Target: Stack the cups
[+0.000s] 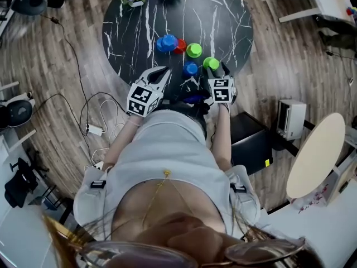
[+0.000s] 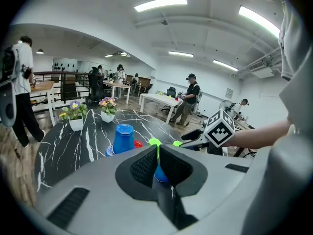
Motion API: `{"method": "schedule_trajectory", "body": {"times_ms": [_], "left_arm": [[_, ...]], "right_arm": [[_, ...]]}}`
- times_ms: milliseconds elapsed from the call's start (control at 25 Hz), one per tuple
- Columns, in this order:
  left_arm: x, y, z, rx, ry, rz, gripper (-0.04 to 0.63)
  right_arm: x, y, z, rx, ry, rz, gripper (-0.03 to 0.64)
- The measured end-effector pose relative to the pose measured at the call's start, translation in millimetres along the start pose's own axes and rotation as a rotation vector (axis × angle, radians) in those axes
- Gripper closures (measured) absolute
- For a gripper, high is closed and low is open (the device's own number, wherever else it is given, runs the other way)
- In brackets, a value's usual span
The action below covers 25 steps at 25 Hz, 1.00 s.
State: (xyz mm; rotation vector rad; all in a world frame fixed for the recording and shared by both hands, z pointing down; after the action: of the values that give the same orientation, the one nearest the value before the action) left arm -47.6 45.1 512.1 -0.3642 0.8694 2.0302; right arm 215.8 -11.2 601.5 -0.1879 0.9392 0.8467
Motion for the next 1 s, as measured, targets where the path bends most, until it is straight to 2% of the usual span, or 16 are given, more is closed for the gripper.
{"method": "schedule_trajectory", "body": {"times_ms": [400, 1000], "left_arm": [[0.4, 1.6, -1.5, 0.002, 0.011, -0.010, 0.557], [9.1, 12.9, 1.8, 0.004, 0.010, -0.028, 0.557]], "right_arm": [[-16.0, 1.1, 6.9, 0.007, 0.035, -0.027, 0.368], [-24.1, 2.1, 9.9, -0.015, 0.050, -0.004, 0.393]]}}
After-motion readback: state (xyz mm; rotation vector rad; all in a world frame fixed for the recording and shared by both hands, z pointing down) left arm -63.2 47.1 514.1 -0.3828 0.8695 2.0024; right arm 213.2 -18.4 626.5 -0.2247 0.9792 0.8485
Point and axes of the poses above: the fingertips, and each gripper's own axes: x backward along the fingers, y to its left, z out of its underside, the point moved 9 cm from there along x, backward along the fingers, and after that the axes turned 15 degrees about x, right-handed, at the moved point
